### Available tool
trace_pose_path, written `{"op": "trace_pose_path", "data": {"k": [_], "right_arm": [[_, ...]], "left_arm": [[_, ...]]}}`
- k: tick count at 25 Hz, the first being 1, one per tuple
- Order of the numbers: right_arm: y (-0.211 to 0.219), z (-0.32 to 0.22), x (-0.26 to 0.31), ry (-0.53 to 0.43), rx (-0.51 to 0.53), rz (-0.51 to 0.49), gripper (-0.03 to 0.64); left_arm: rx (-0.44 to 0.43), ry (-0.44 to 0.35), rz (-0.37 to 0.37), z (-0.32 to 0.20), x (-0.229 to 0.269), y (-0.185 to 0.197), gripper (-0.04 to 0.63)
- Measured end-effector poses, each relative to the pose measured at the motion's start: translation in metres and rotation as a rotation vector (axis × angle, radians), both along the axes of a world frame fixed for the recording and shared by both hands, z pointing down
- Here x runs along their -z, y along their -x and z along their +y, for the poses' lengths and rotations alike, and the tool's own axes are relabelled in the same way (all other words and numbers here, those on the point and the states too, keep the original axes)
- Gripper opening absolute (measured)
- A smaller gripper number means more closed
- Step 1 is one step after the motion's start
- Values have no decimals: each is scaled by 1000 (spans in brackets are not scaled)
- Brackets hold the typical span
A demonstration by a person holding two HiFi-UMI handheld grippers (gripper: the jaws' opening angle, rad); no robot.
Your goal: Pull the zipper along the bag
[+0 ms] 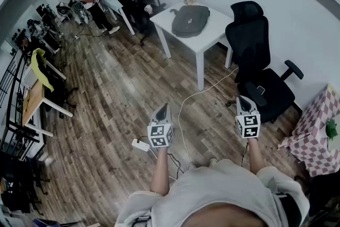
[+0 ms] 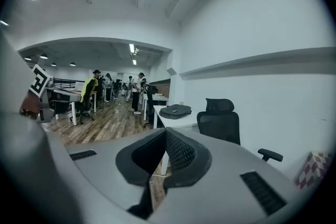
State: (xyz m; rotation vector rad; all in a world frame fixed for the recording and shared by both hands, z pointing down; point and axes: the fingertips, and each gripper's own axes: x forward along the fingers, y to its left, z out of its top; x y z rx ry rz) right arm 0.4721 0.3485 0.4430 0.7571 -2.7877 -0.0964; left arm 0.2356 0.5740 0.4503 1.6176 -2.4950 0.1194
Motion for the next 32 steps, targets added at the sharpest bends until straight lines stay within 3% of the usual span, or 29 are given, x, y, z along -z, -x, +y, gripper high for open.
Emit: {"op": "trace_pose_path", "data": {"k": [22,32], "right_arm": [[-2,-51,-6,-9,65,-22,14],[54,-97,-22,0,69,5,13]], "left_arm": [[6,22,1,-59,-16,-35,26],[-24,37,21,-118,-34,9,26]]}}
